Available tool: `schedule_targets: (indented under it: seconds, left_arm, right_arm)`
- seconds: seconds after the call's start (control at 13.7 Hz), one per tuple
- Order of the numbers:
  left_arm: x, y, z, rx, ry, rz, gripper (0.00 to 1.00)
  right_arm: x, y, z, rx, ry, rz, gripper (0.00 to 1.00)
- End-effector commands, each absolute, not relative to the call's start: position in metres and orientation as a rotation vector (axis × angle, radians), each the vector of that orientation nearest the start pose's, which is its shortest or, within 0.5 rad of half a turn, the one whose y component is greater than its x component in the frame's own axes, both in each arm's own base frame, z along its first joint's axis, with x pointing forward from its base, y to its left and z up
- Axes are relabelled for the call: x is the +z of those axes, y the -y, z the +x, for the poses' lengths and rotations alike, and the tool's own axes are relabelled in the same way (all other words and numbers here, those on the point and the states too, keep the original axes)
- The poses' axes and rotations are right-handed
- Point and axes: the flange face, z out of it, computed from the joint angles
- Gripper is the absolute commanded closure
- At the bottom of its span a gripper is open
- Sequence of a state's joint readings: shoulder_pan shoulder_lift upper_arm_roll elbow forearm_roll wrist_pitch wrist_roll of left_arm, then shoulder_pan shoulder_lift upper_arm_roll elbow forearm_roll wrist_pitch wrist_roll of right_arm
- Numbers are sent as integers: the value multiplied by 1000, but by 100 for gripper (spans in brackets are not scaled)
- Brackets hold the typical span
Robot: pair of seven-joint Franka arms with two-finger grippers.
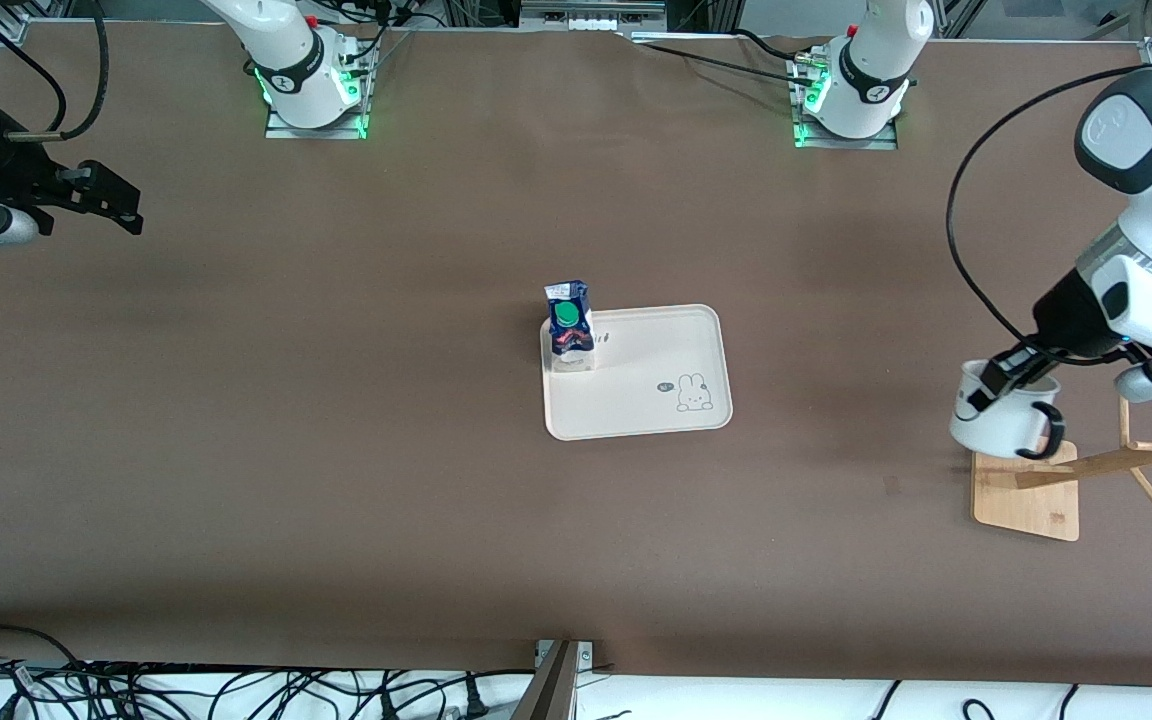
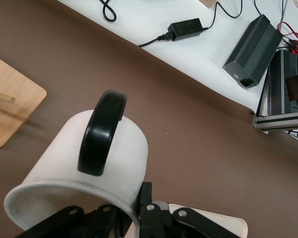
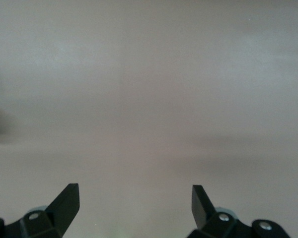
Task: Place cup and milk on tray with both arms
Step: 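Lift the mug off the wooden stand with the left gripper, then carry the mug over the tray beside the milk carton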
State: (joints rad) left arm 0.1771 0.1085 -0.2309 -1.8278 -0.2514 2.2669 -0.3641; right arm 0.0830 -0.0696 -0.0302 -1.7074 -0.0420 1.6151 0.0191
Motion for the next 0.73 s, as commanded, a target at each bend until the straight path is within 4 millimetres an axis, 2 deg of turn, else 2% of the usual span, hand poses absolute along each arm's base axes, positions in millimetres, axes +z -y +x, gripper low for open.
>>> schedule_targets:
  seconds: [0.0, 0.15, 0.29, 0.51, 0.59, 0.66]
  left_arm:
    - [523, 65, 620, -330, 746, -3334, 100]
    - [532, 102, 610, -203, 675, -3354, 100]
    - [532, 143, 597, -81, 557, -3367, 100]
    - [518, 185, 582, 53, 586, -3310, 100]
    - [509, 191, 583, 73, 620, -3274, 100]
    - [496, 211, 579, 121, 618, -3253, 100]
  right_arm:
    - [606, -23, 537, 24, 55, -3189, 0]
    - [606, -23, 537, 24, 55, -3189, 0]
    - [606, -23, 537, 24, 55, -3189, 0]
    - [606, -23, 537, 24, 58, -3189, 0]
    - [606, -23, 537, 22, 55, -3189, 0]
    - [606, -23, 537, 24, 55, -3189, 0]
